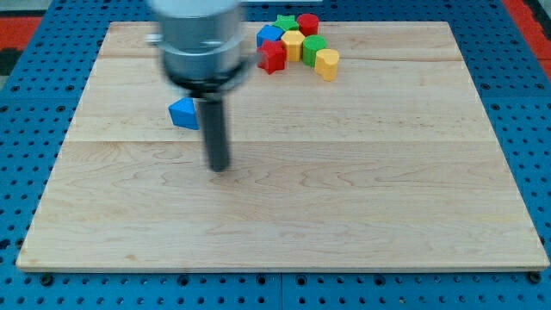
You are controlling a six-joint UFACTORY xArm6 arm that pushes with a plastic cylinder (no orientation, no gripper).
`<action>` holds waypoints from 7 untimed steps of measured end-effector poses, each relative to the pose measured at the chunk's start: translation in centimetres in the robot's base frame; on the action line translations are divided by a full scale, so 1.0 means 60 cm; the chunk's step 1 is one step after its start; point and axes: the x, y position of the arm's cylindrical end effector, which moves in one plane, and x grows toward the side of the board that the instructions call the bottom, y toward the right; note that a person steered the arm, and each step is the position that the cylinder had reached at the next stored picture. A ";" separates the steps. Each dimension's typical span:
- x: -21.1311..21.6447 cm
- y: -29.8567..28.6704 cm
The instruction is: Push all the object to the top center of the board
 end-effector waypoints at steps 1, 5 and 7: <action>-0.100 -0.039; -0.243 0.045; -0.245 0.189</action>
